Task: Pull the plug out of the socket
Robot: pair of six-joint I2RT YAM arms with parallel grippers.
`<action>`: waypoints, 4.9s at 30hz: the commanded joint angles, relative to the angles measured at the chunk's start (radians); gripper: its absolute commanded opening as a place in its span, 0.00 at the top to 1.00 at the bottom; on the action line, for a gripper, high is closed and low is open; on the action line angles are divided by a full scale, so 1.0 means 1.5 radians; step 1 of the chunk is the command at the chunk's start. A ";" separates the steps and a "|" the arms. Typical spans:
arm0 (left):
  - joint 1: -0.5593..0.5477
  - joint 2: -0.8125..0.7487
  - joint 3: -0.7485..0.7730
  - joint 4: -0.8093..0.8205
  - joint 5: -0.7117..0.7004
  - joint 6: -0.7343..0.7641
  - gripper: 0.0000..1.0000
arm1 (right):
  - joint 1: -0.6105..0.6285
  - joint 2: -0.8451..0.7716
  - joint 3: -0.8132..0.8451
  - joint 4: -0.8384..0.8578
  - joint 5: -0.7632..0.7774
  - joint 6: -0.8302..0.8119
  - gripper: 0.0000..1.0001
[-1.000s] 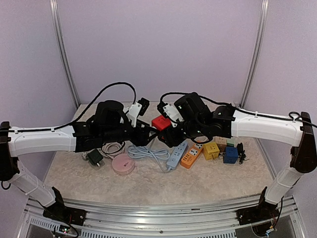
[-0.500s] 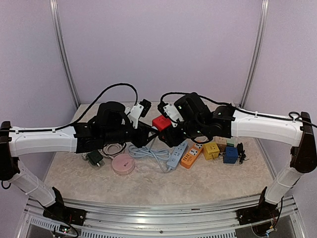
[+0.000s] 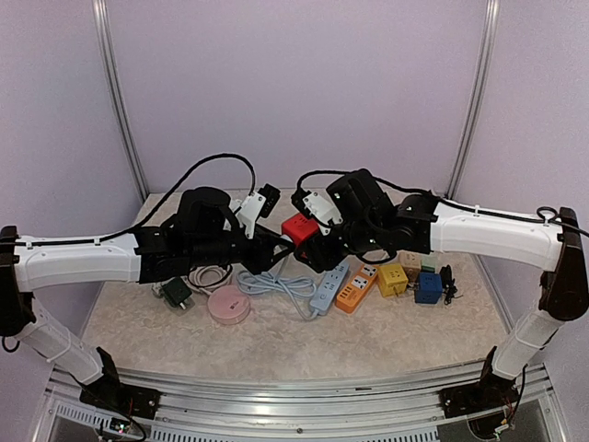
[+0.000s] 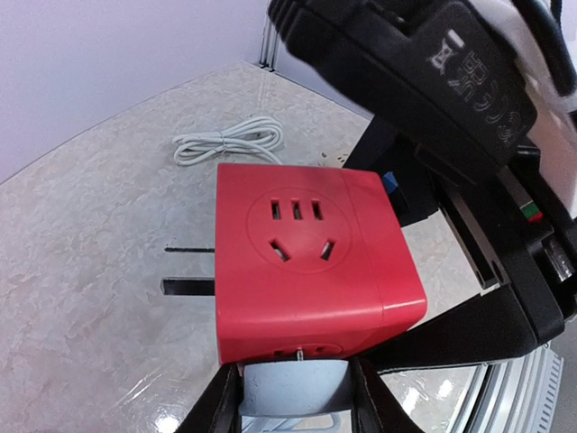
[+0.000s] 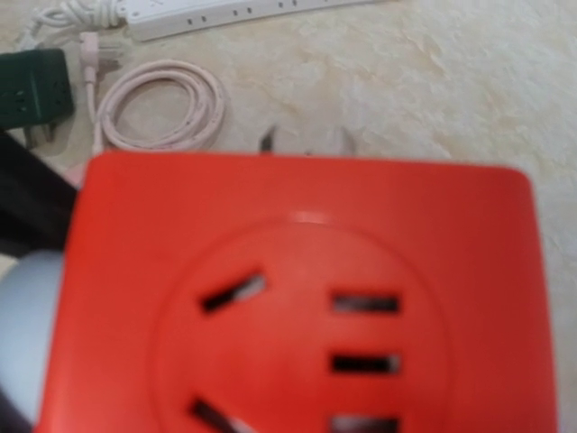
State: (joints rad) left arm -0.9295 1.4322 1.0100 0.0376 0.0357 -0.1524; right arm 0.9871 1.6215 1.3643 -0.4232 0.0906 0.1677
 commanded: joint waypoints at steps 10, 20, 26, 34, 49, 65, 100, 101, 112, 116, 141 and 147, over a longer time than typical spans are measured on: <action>0.025 -0.020 -0.001 -0.020 0.085 0.028 1.00 | 0.001 -0.046 -0.005 0.073 -0.108 -0.072 1.00; 0.002 -0.003 -0.005 -0.002 -0.021 -0.011 1.00 | 0.015 0.000 0.018 0.059 0.010 0.040 1.00; -0.008 0.008 -0.010 0.014 -0.078 -0.036 1.00 | 0.017 0.030 0.041 0.034 0.082 0.085 1.00; -0.006 0.010 -0.010 0.012 -0.076 -0.039 1.00 | 0.016 0.033 0.044 0.031 0.098 0.082 1.00; 0.061 -0.034 -0.035 -0.010 0.128 0.007 1.00 | 0.017 -0.069 -0.059 0.149 -0.178 -0.101 1.00; 0.029 -0.025 -0.032 0.015 0.010 -0.024 1.00 | 0.021 -0.019 -0.013 0.116 -0.071 -0.011 1.00; 0.023 0.003 -0.024 0.033 -0.028 -0.022 0.88 | 0.061 -0.007 0.012 0.118 -0.050 -0.016 1.00; 0.023 0.002 -0.026 0.035 -0.011 -0.017 0.92 | 0.060 -0.008 0.011 0.116 -0.052 -0.024 1.00; 0.030 -0.025 -0.037 0.021 0.143 0.057 1.00 | 0.038 -0.047 -0.019 0.111 -0.226 -0.169 1.00; 0.030 -0.022 -0.031 0.013 0.133 0.052 1.00 | 0.038 -0.042 -0.010 0.099 -0.224 -0.174 1.00; -0.006 -0.004 -0.058 0.081 -0.116 -0.120 1.00 | 0.052 0.039 0.041 0.068 0.056 0.077 1.00; -0.005 -0.006 -0.057 0.075 -0.107 -0.114 1.00 | 0.052 0.041 0.034 0.083 0.034 0.068 1.00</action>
State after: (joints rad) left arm -0.9360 1.4075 0.9237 0.0971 -0.0620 -0.2924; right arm 1.0260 1.6886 1.3773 -0.3801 0.1780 0.2375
